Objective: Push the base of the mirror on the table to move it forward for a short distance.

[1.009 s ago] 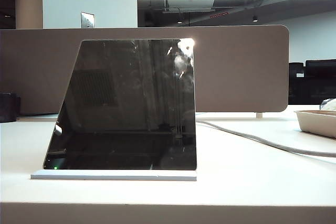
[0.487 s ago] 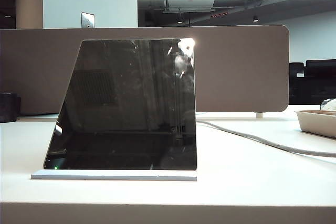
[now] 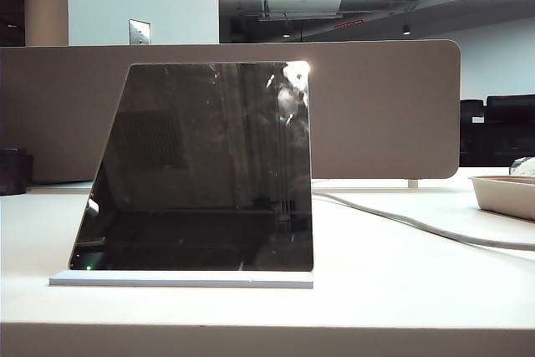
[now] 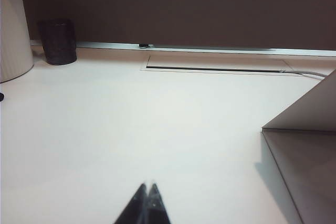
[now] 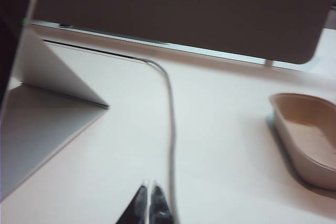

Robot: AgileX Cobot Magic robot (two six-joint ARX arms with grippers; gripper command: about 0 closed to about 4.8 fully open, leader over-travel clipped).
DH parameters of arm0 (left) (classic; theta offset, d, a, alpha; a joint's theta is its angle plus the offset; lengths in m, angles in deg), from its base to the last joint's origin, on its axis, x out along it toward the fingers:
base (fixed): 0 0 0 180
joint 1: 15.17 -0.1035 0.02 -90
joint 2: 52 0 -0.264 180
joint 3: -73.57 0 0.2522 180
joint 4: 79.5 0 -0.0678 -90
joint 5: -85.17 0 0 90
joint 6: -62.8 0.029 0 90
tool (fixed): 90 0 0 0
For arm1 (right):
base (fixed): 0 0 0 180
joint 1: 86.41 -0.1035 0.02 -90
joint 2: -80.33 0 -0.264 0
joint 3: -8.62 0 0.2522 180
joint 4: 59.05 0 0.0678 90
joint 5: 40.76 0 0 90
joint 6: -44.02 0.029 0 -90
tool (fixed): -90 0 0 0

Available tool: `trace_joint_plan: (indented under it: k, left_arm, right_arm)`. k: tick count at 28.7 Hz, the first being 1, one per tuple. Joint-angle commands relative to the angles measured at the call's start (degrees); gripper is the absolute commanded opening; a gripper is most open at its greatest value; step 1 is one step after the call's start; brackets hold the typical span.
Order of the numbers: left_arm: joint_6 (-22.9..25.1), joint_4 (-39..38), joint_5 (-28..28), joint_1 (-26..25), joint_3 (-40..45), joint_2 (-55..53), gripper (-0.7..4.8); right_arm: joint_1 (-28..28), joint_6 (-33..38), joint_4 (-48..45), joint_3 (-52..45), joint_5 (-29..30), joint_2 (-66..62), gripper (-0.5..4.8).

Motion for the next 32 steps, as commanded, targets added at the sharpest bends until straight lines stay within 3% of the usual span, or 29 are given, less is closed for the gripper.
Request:
trace_joint_plan:
  k: [1,16,32]
  left_arm:
    - [0.2,0.5,0.2,0.0,0.0,0.0,-0.02]
    - [0.2,0.5,0.2,0.0,0.0,0.0,-0.02]
    - [0.2,0.5,0.2,0.0,-0.1,0.0,-0.02]
  right_arm:
    - [-3.2,-0.1,-0.8,0.0,0.1,0.0,0.22]
    - [-10.7,-0.1,-0.8,0.0,0.1,0.0,0.22]
    - [-12.9,0.0,-0.8,0.0,0.1,0.0,0.22]
